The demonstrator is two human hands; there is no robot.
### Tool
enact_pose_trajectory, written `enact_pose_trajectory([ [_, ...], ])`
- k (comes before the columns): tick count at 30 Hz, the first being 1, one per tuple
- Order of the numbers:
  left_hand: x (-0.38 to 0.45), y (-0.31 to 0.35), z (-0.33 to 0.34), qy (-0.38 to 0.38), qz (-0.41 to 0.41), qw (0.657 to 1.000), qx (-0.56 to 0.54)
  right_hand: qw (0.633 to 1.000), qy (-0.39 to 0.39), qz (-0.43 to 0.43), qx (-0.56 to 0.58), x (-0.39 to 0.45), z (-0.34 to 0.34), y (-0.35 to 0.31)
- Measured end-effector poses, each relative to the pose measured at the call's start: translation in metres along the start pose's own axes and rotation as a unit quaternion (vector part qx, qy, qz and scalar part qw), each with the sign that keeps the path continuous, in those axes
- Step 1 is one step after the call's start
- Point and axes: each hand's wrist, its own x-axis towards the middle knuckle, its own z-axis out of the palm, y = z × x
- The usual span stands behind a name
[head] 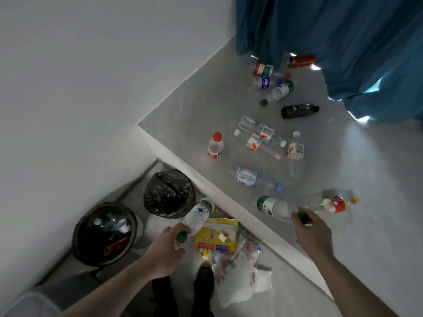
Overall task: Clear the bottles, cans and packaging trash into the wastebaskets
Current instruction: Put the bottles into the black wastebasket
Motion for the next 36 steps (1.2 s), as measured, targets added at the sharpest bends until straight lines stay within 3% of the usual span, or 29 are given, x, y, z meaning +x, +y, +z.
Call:
enact_pose_trajectory([
  [9, -0.004, -0.009, -0.002, -0.016, 0.003, 1.000, 0.007, 0.998, 0.050, 0.021, 0.035, -0.018, -0.012, 0.020],
  [15, -0.005, -0.012, 0.001, -0.011, 0.006, 1.000, 0.014, 0.998, 0.041, 0.018, 0.047, -0.042, -0.008, 0.040],
  [28, -0.029, -0.065, -0.024, -0.020, -0.002, 1.000, 0.013, 0.999, 0.035, -0.016, 0.013, -0.068, 0.035, -0.007],
  [31, -0.027, -0.083, -0.038, -0.026, -0.004, 0.999, 0.035, 0.996, 0.086, 0.002, 0.002, -0.071, 0.037, -0.017],
  [36, -0.005, -0.050, -0.051, -0.082, 0.088, 0.987, 0.108, 0.953, 0.277, 0.124, 0.015, -0.078, 0.001, 0.026],
])
